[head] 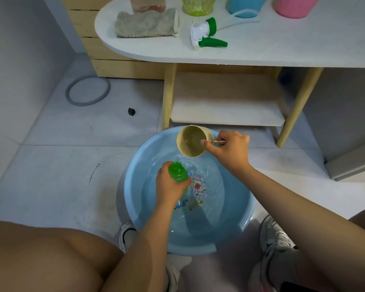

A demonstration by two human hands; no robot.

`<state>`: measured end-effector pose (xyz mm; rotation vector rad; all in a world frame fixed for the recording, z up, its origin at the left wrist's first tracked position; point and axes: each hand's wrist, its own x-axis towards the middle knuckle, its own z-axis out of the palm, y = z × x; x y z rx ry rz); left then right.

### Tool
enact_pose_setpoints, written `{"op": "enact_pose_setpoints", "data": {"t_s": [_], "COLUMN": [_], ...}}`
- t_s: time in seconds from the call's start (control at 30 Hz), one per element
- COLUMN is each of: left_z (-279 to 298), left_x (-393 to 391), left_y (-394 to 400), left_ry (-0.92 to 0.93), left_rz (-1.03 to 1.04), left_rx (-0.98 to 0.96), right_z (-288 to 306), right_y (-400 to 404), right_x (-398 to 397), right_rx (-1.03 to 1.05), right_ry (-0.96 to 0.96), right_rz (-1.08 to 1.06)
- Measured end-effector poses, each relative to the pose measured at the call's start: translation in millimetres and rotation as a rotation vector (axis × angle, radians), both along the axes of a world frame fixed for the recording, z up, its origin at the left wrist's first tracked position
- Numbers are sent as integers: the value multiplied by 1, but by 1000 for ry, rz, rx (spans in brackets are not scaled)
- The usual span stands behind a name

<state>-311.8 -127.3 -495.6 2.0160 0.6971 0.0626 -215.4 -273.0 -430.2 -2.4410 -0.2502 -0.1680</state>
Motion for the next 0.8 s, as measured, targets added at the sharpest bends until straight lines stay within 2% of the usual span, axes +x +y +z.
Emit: {"op": "enact_pose_setpoints", "data": {"t_s": [0.13, 0.33, 0.8], "left_z": [1, 3, 5], "left_x": [2, 3, 5], "left_y": [-2, -2, -4], "left_ry": [12, 17, 50], "left_rz": [-7, -16, -21], "left_rx": [-4, 4, 8], "right_z": [-1, -8, -7], "right_y": [5, 8, 12], "right_x": [-3, -4, -7], "right_rx": [-4, -64, -117], "right_ry": [-178, -349, -527], "right_rz": [59, 78, 125]}}
